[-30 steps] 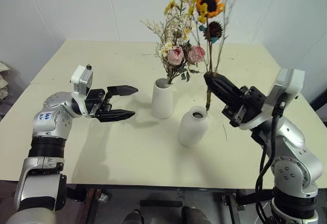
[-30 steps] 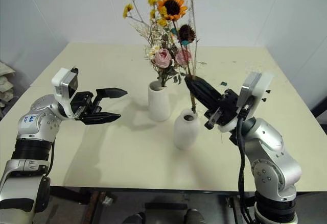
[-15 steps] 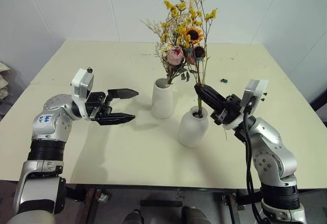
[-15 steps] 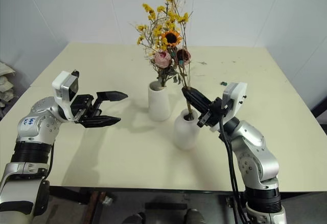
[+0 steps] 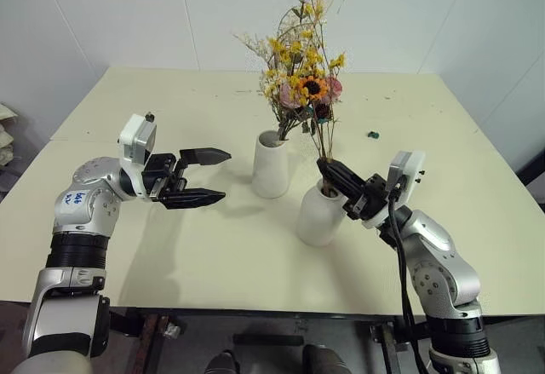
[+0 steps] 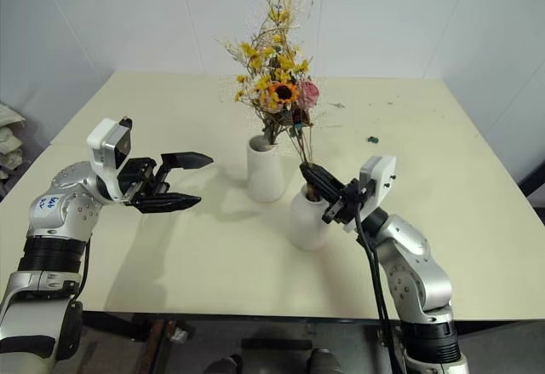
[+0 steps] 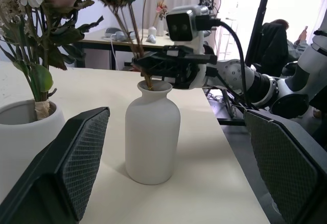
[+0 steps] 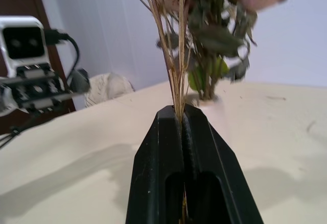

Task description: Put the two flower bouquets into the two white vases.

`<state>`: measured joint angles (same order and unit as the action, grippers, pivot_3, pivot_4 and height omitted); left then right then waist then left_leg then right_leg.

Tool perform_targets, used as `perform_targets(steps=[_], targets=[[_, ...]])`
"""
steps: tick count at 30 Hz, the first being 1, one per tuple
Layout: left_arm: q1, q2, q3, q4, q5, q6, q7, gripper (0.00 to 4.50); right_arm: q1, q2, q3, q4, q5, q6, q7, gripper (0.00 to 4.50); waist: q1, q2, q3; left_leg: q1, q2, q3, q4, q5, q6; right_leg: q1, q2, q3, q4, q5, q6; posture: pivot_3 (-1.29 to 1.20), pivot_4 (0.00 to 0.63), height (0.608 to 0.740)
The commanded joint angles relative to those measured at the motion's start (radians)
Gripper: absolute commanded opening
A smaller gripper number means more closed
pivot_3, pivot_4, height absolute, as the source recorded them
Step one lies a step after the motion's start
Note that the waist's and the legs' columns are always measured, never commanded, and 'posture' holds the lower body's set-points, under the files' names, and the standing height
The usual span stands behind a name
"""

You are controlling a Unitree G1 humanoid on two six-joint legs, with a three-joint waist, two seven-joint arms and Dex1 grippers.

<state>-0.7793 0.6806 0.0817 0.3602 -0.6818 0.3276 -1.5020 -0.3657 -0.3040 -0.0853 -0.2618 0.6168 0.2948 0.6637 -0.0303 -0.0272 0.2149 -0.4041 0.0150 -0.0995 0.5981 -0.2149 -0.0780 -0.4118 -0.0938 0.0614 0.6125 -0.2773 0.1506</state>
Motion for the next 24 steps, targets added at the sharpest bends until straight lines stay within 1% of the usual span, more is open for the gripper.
perform_targets(steps=[1, 5, 14, 15, 16, 23, 24], targets=[[-0.02, 0.003, 0.021, -0.023, -0.014, -0.004, -0.076, 4.5, -0.01, -0.001, -0.018, -0.021, 0.005, -0.032, 0.005, 0.04, 0.0, 0.0, 0.0, 0.0, 0.0, 0.0, 0.0, 0.0, 0.0, 0.0, 0.0, 0.0, 0.0, 0.0, 0.0, 0.0, 0.15, 0.74], [-0.022, -0.001, 0.021, -0.018, -0.01, -0.01, -0.073, 4.5, 0.007, -0.019, -0.029, -0.045, 0.008, -0.022, -0.001, 0.95, 0.0, 0.0, 0.0, 0.0, 0.0, 0.0, 0.0, 0.0, 0.0, 0.0, 0.0, 0.0, 0.0, 0.0, 0.0, 0.0, 0.15, 0.74], [-0.034, -0.011, 0.017, 0.001, -0.005, -0.02, -0.077, 4.5, 0.058, -0.095, -0.071, -0.159, 0.06, 0.041, -0.003, 3.91, 0.001, 0.0, 0.0, 0.0, 0.0, 0.0, 0.0, 0.0, 0.0, 0.0, 0.0, 0.0, 0.0, 0.0, 0.0, 0.0, 0.15, 0.74], [-0.035, -0.013, 0.016, 0.002, -0.004, -0.021, -0.077, 4.5, 0.067, -0.105, -0.076, -0.173, 0.067, 0.05, -0.003, 4.29, 0.001, 0.0, 0.0, 0.0, 0.0, 0.0, 0.0, 0.0, 0.0, 0.0, 0.0, 0.0, 0.0, 0.0, 0.0, 0.0, 0.15, 0.74], [-0.037, -0.014, 0.016, 0.004, -0.003, -0.022, -0.077, 4.5, 0.078, -0.119, -0.083, -0.189, 0.076, 0.061, -0.003, 4.49, 0.001, 0.0, 0.0, 0.0, 0.0, 0.0, 0.0, 0.0, 0.0, 0.0, 0.0, 0.0, 0.0, 0.0, 0.0, 0.0, 0.15, 0.74], [-0.052, -0.028, 0.009, 0.027, 0.005, -0.033, -0.084, 4.5, 0.161, -0.256, -0.175, -0.289, 0.144, 0.133, 0.008, 4.49, 0.003, 0.0, 0.0, 0.0, 0.0, 0.0, 0.0, 0.0, 0.0, 0.001, 0.0, 0.0, -0.001, 0.0, 0.0, 0.0, 0.15, 0.74], [-0.056, -0.03, 0.007, 0.034, 0.007, -0.036, -0.087, 4.5, 0.183, -0.294, -0.2, -0.304, 0.147, 0.147, 0.016, 4.49, 0.003, 0.0, 0.0, 0.0, 0.0, 0.0, 0.0, 0.0, 0.0, 0.001, 0.0, 0.0, -0.001, 0.0, 0.0, 0.0, 0.15, 0.74]])
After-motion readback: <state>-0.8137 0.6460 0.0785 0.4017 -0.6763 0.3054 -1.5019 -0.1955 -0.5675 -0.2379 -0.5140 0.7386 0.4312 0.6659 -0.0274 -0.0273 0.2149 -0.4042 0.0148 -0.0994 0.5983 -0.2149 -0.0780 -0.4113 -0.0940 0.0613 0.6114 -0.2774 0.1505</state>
